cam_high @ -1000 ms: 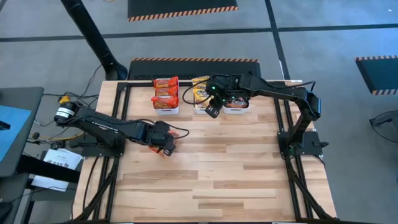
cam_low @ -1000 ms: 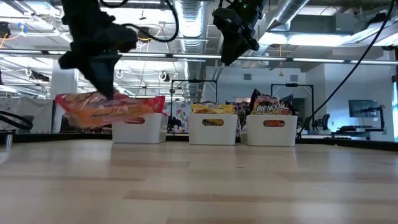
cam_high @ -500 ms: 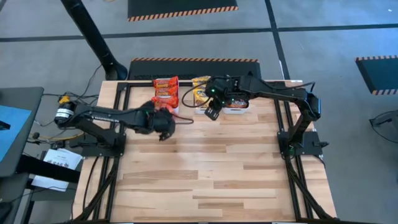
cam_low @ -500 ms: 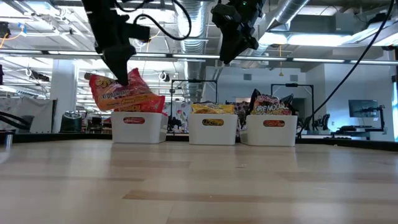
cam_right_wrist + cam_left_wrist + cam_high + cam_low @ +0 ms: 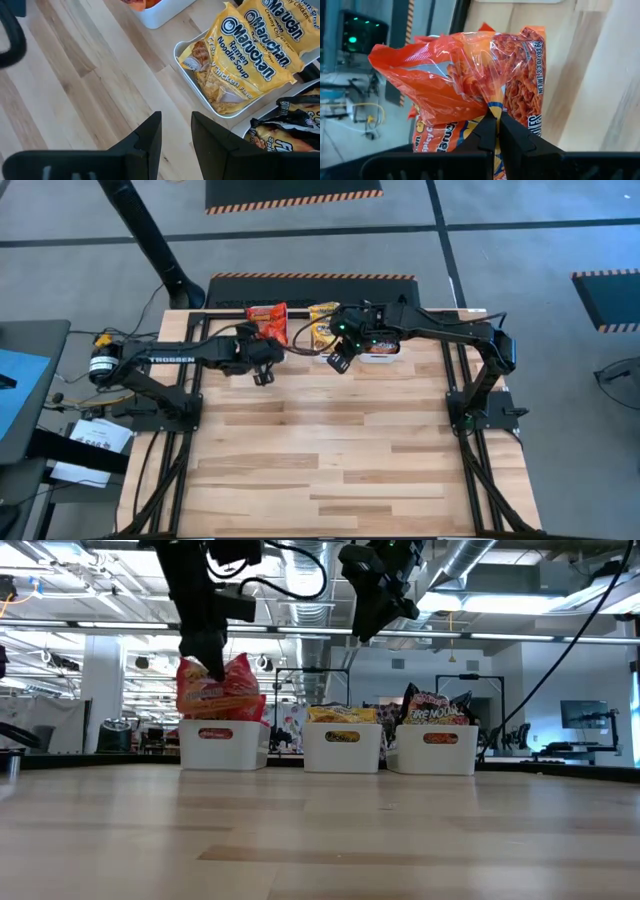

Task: Sort Maruchan noodles
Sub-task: Put the orange noodle pack into the left white bin

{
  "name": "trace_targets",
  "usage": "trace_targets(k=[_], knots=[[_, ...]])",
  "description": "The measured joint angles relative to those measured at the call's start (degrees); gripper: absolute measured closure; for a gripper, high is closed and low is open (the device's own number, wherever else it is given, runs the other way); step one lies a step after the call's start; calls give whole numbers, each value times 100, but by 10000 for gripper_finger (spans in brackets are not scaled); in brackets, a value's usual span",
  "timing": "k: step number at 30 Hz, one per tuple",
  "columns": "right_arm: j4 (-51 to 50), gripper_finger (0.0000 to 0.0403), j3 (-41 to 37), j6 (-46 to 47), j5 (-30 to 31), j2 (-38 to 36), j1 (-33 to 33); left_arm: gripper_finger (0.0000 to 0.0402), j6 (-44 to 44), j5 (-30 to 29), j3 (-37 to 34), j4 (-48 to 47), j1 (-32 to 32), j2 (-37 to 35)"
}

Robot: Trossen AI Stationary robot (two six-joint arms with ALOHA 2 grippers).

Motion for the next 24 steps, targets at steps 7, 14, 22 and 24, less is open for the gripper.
trace_targets(k=[7,14,22,24], knots=[[0,271,0,57,0,0,29,401,437,402,-102,139,437,87],[0,271,2,59,0,0,27,401,740,404,-100,640,776,456],[9,271,2,59,0,0,26,401,1043,295,-96,873,1079,629],[11,271,2,59,0,0,22,401,1188,383,-98,969,1127,631]])
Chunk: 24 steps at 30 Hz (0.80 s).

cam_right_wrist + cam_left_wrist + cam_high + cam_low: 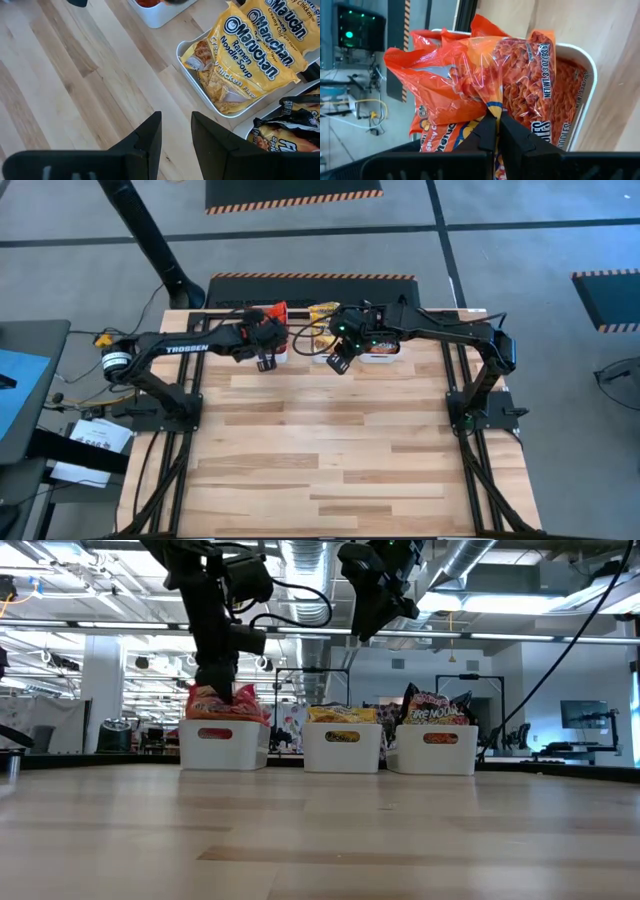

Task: Sort Maruchan noodles
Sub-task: Put the orange noodle pack into the left white bin

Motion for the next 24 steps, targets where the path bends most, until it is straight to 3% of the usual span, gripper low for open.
trace_targets(k=[11,17,24], knots=[[-4,271,0,0,2,0,-2,394,378,777,4,-51,273,-13],[-2,271,0,0,2,0,-2,353,827,1154,4,-120,482,-11],[-4,271,0,0,9,0,-2,308,646,1777,4,-284,858,-9]])
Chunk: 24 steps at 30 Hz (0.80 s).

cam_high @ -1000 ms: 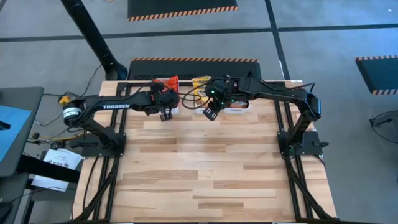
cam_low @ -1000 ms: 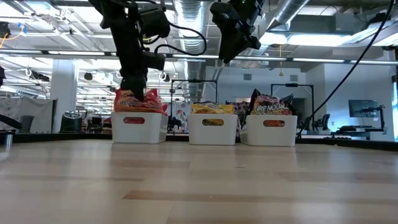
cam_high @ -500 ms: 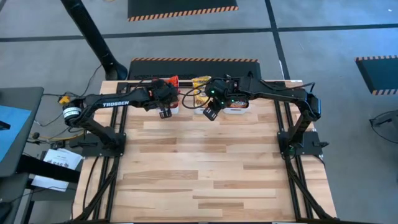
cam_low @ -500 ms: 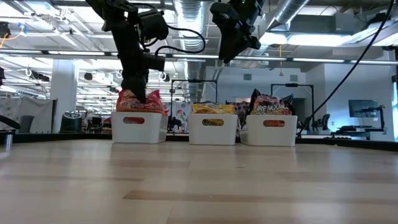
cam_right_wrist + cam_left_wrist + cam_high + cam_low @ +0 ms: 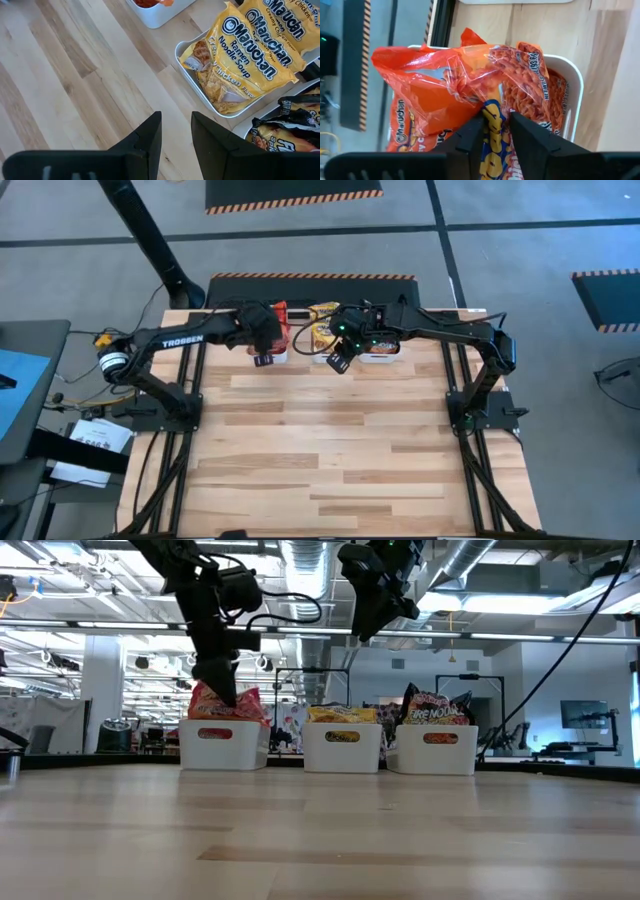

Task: Sort Maruchan noodles
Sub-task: Put the orange noodle pack into the left white bin

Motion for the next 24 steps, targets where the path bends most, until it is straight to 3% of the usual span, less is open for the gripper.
trace_targets(k=[9,19,24], knots=[[33,271,0,44,4,0,-4,296,-622,233,4,-347,65,9],[170,271,0,44,17,0,-4,296,16,-242,-9,-103,98,13],[195,271,0,46,17,0,-4,296,-352,-51,-11,-188,56,-17]])
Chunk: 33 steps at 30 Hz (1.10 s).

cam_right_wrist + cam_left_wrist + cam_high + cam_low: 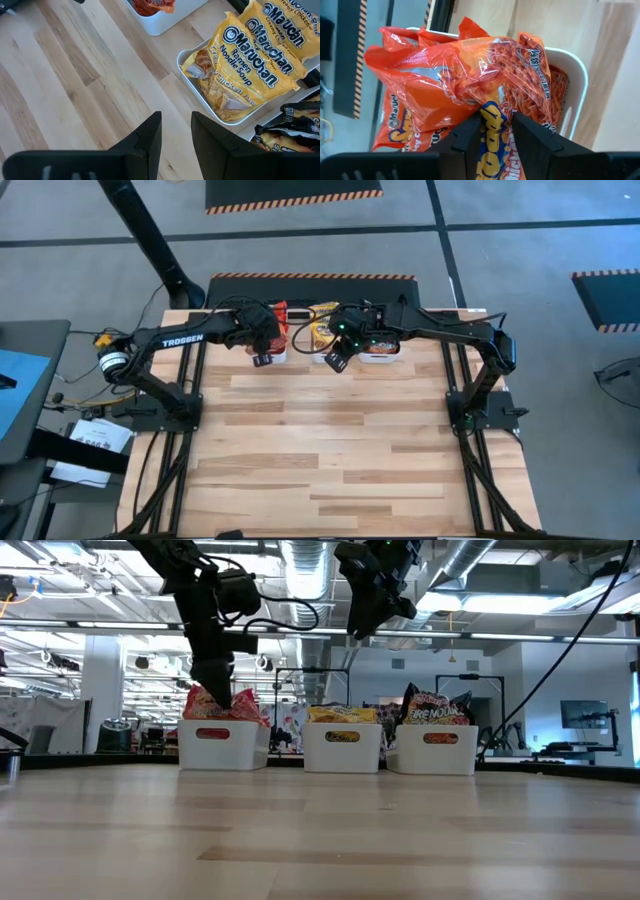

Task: Sort Maruchan noodles
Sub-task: Put the orange noodle pack into the left white bin

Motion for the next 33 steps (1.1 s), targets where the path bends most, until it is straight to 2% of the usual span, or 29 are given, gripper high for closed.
trace_targets(k=[15,21,33], knots=[[-7,271,0,0,0,0,0,296,-782,204,-13,56,-91,-328],[-7,271,0,0,0,0,0,296,-1064,600,-13,-97,-93,-412],[-15,271,0,0,-2,0,0,296,-1467,810,-10,-276,-107,-675]])
